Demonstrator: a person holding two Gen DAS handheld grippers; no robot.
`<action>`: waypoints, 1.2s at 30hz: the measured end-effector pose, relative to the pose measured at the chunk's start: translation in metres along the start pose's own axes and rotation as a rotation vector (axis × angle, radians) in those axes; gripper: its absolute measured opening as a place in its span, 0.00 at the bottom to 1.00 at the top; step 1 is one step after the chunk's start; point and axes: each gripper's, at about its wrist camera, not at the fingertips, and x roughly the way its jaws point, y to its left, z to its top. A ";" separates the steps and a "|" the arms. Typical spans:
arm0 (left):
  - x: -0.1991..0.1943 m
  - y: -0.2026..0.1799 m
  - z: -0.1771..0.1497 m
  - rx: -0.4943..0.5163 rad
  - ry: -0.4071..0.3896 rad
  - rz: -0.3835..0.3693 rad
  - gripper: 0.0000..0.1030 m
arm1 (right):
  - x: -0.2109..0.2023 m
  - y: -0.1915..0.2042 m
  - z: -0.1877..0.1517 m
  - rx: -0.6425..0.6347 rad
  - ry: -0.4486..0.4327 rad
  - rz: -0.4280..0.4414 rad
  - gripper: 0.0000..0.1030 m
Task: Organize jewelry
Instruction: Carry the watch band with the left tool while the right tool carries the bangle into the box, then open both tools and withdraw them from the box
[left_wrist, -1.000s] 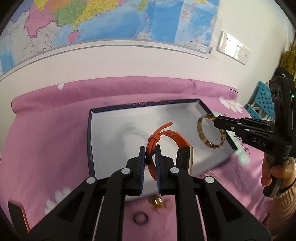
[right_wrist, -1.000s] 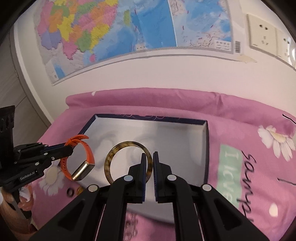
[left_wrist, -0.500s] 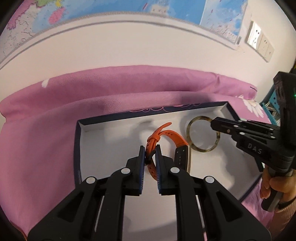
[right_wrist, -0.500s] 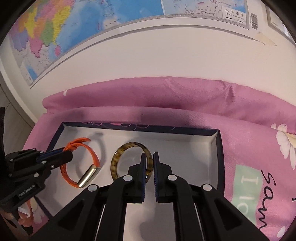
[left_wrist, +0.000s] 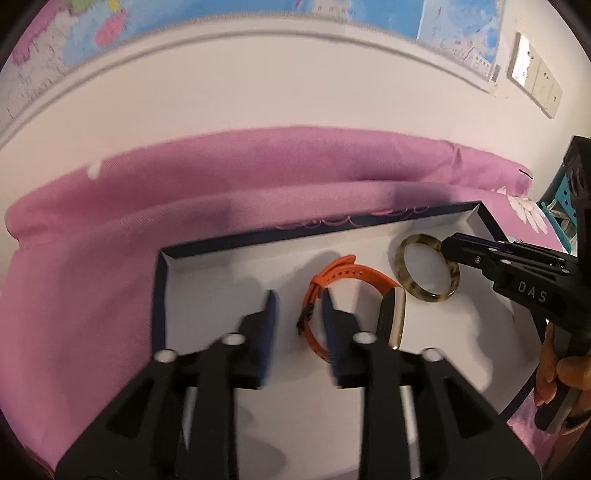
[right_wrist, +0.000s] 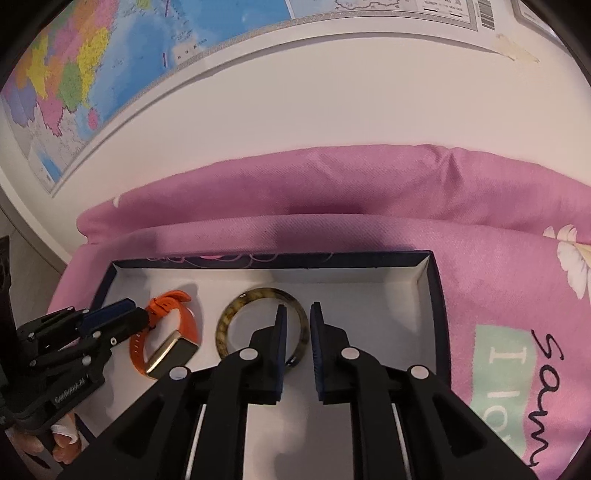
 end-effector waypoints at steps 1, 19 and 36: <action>-0.003 0.001 -0.001 0.007 -0.015 0.009 0.34 | 0.001 0.001 0.000 0.004 0.002 0.010 0.12; -0.081 0.024 -0.047 0.018 -0.132 -0.048 0.43 | -0.056 0.019 -0.027 -0.071 -0.078 0.107 0.46; -0.117 -0.014 -0.132 0.103 -0.107 -0.121 0.53 | -0.122 0.010 -0.159 -0.191 0.017 0.101 0.51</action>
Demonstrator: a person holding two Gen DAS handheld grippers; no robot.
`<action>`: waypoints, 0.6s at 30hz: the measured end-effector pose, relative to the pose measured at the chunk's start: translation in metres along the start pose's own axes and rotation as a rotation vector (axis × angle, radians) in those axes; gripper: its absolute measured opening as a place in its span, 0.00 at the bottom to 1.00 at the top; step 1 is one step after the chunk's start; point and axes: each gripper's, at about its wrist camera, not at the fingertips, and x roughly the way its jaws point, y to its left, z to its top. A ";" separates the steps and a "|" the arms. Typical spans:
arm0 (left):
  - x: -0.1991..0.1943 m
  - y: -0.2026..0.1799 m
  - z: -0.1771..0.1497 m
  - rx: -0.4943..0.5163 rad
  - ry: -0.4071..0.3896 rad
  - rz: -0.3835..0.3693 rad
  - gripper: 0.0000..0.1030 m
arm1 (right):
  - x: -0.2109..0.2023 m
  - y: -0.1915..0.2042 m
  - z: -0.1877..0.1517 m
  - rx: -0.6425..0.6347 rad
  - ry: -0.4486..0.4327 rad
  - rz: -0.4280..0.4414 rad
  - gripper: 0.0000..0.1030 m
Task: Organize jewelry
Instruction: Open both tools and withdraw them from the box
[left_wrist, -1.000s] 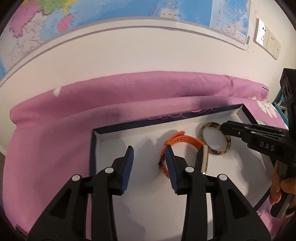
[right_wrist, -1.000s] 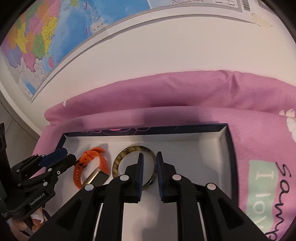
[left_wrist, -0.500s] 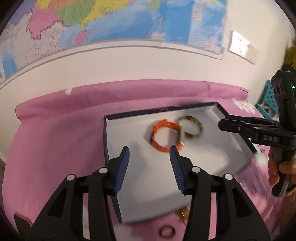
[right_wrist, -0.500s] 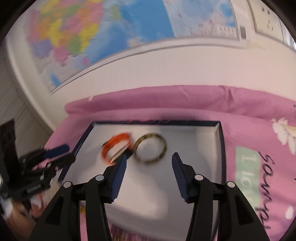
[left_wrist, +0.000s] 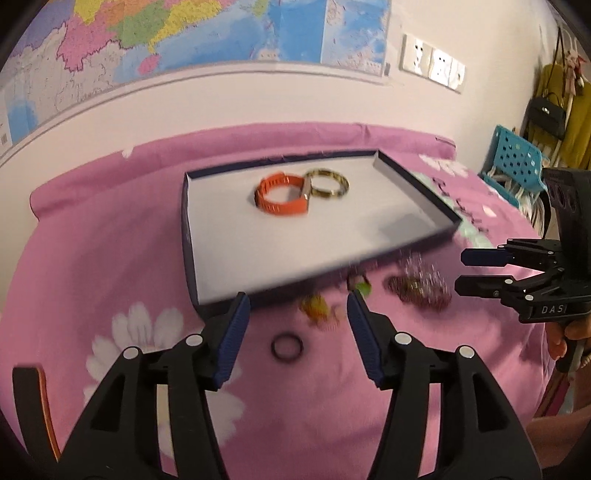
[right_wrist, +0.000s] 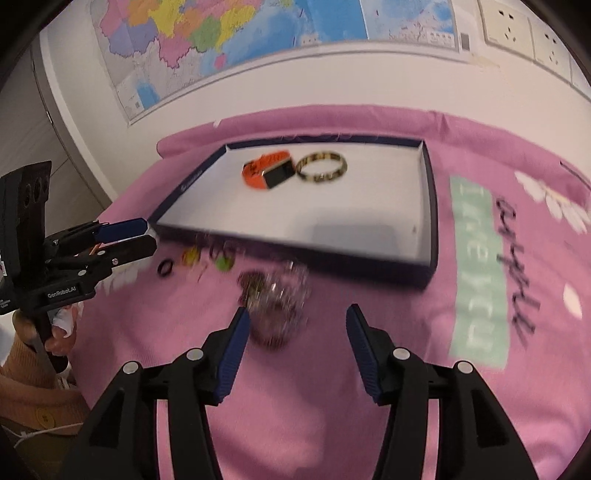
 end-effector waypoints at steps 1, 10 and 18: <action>0.000 -0.001 -0.005 -0.001 0.007 -0.002 0.53 | 0.002 0.002 -0.003 0.007 0.006 0.013 0.51; 0.004 -0.005 -0.025 -0.035 0.047 0.010 0.55 | 0.016 0.022 -0.011 -0.030 0.009 -0.028 0.43; 0.006 -0.009 -0.030 -0.041 0.057 -0.004 0.55 | 0.010 0.015 -0.001 -0.006 -0.028 -0.034 0.38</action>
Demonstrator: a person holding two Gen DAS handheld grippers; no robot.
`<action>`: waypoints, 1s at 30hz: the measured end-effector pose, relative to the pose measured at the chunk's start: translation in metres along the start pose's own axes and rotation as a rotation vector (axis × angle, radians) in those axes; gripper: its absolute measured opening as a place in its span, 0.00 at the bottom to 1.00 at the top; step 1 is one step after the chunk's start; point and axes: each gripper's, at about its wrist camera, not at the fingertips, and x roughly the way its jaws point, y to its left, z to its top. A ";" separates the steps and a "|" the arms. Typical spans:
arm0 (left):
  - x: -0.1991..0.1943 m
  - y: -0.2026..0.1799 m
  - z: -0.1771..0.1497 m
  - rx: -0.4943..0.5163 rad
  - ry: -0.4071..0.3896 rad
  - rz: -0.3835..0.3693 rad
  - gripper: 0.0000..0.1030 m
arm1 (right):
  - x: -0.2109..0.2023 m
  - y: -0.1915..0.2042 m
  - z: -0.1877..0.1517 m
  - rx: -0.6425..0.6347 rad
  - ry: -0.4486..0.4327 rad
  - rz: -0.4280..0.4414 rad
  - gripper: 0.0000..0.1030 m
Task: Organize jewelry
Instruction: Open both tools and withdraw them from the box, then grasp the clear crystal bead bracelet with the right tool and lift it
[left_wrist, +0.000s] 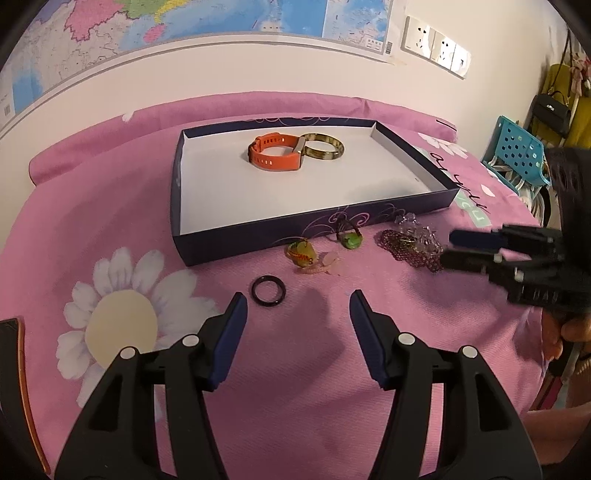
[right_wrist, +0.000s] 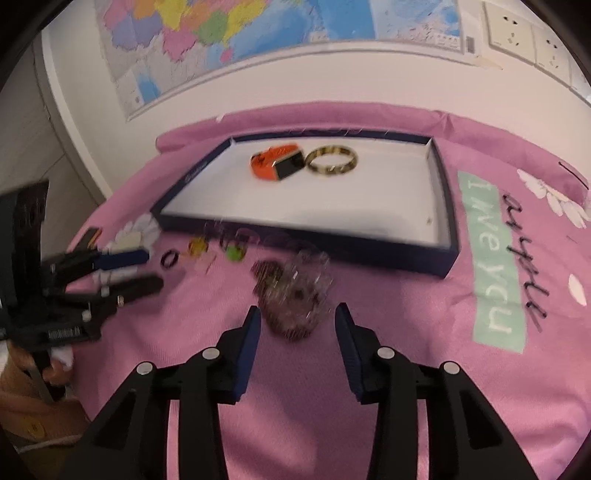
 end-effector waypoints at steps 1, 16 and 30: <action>0.001 -0.001 0.000 0.000 0.001 -0.001 0.55 | 0.000 -0.003 0.005 0.012 -0.012 0.012 0.38; 0.003 0.000 0.001 0.000 0.010 -0.008 0.55 | 0.018 -0.017 0.020 0.020 0.028 0.063 0.07; 0.019 -0.021 0.015 0.067 0.026 -0.071 0.37 | -0.032 -0.002 0.036 0.004 -0.109 0.139 0.07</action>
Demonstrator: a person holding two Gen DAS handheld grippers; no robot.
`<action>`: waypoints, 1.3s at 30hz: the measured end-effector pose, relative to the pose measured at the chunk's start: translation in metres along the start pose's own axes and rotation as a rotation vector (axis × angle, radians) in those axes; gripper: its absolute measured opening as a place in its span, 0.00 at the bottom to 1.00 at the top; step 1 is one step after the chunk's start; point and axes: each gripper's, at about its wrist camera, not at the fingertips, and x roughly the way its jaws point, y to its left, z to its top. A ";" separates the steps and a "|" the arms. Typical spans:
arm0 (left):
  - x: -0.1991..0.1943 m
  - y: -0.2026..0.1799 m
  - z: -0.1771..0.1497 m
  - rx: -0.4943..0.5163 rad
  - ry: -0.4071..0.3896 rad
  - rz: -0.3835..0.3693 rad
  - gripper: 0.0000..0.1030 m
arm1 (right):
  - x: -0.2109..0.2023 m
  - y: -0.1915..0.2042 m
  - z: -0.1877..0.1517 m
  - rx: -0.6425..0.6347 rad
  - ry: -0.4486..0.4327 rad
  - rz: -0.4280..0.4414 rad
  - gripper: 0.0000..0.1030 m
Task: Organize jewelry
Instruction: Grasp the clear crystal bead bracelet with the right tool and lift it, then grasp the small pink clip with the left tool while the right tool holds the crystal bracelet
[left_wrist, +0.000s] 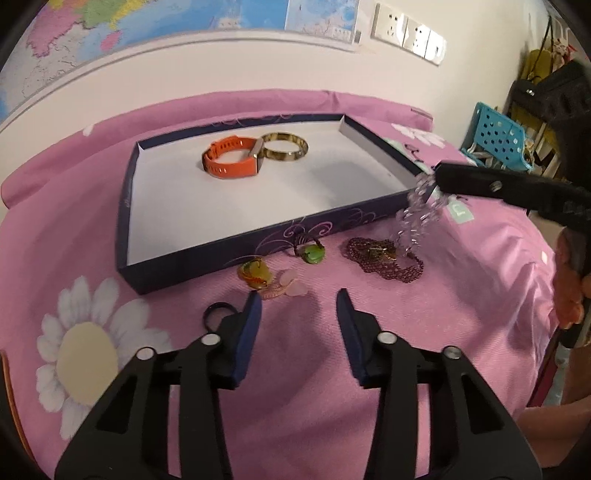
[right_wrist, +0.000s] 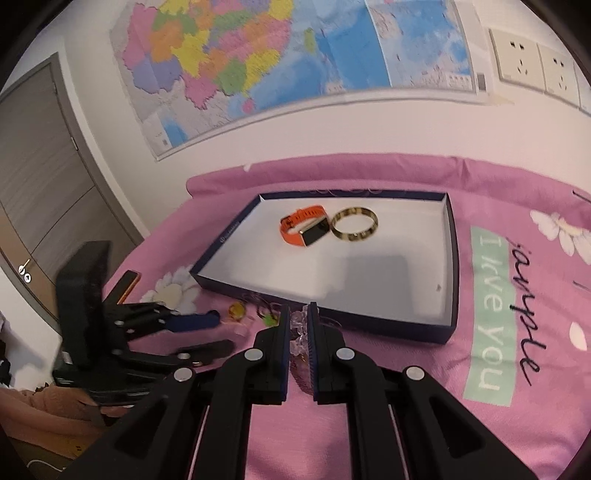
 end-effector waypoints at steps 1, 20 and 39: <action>0.003 0.000 0.001 0.001 0.001 0.010 0.36 | -0.002 0.001 0.000 -0.002 -0.003 0.006 0.07; 0.012 -0.008 0.003 0.023 0.028 -0.037 0.06 | -0.002 0.000 -0.005 0.018 -0.003 0.036 0.07; 0.013 -0.008 0.008 0.017 0.016 -0.051 0.04 | -0.005 -0.002 -0.001 0.036 -0.016 0.049 0.07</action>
